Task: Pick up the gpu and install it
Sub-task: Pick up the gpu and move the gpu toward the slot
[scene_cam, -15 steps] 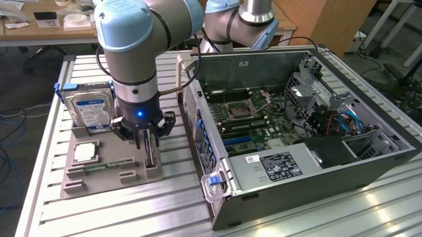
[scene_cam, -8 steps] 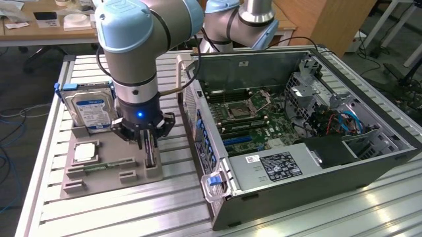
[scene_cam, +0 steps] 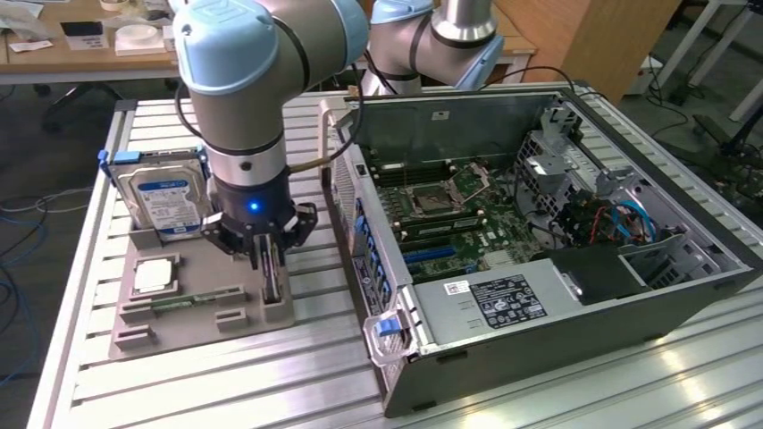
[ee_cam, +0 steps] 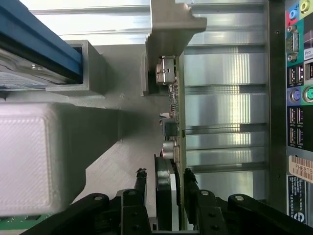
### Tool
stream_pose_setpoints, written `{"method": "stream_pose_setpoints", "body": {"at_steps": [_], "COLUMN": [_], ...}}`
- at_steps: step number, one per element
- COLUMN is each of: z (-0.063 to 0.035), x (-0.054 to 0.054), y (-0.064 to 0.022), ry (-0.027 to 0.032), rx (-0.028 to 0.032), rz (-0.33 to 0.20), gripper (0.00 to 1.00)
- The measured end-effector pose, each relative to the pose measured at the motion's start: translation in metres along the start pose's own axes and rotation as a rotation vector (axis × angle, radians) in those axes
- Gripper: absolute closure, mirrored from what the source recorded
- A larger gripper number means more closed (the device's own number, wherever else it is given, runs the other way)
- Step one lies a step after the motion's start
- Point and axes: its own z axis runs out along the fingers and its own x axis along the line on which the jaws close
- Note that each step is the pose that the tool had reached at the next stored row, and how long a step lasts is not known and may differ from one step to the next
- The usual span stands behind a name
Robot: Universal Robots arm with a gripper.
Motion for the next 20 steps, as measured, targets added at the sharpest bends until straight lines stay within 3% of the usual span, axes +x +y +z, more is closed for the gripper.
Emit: {"method": "stream_pose_setpoints", "body": {"at_steps": [5,7,9,10,20], "z": [0.0003,0.0004,0.0004,0.0004,0.0006], "x": [0.0002,0.0001,-0.0001,-0.0003,-0.0017], "y": [0.0031,0.0032,0.0033,0.0033,0.0033], "ry": [-0.0002,0.0,0.0,0.0,-0.0001], "rx": [0.0013,0.0015,0.0015,0.0015,0.0018], "rz": [0.0,0.0,0.0,0.0,0.0], "gripper": [0.58,0.66,0.66,0.72,0.72]}}
